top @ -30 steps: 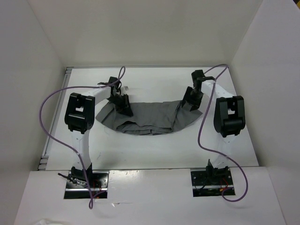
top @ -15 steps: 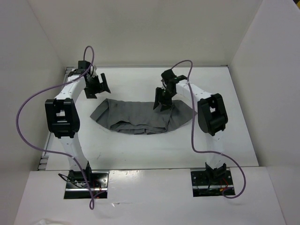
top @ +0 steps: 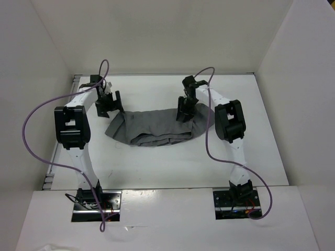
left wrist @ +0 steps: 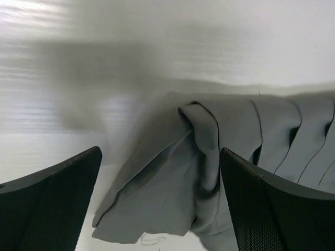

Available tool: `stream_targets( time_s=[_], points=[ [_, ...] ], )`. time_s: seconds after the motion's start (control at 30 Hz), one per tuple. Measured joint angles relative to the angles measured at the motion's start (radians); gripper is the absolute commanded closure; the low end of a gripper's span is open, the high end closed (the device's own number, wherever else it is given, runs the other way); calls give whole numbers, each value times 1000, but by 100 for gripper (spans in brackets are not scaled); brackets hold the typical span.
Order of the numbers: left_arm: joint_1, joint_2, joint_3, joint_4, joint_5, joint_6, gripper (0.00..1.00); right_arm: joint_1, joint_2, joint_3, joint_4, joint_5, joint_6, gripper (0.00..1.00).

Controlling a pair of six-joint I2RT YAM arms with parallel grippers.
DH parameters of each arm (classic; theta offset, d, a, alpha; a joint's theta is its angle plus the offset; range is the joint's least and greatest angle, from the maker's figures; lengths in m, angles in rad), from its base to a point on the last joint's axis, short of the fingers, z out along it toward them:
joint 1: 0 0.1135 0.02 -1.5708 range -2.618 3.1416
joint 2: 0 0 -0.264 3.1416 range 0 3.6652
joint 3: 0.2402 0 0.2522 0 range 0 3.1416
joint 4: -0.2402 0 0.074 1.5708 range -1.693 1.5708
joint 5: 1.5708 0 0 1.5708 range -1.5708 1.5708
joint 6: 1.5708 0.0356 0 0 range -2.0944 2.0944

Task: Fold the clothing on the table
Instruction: Fold the skirt

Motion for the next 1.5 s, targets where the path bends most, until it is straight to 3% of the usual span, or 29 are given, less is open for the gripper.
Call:
stream_targets(
  time_s=[0.2,0.6,0.67,0.77,0.83,0.87,1.03,1.17,1.2,1.27,1.5],
  points=[
    [0,1,-77,17,133,21,0,-38,79,149,-39,36,-17,50],
    [-46,-73,-278,149,417,-65,0,-37,80,139,-33,44,-35,50],
    [-60,-73,-287,164,434,-83,6,-35,68,115,-17,41,-35,50],
    [-74,-73,-307,188,445,-106,47,-24,46,73,8,37,-34,50],
    [-77,-73,-322,195,449,-123,95,-10,33,53,14,34,-33,50],
    [-78,-71,-324,195,451,-128,100,-1,28,43,16,34,-32,50],
    [-74,-69,-289,170,429,-139,100,28,-6,-1,16,43,-32,50],
    [-54,-69,-166,116,412,-133,100,32,-43,-29,4,35,-32,51],
    [-50,-69,-127,105,410,-131,100,32,-51,-27,4,25,-32,58],
    [-47,-69,-69,98,403,-120,100,32,-57,-5,0,2,-42,100],
    [-47,-75,-37,61,391,-87,100,34,-32,188,17,-146,-36,100]
  ],
)
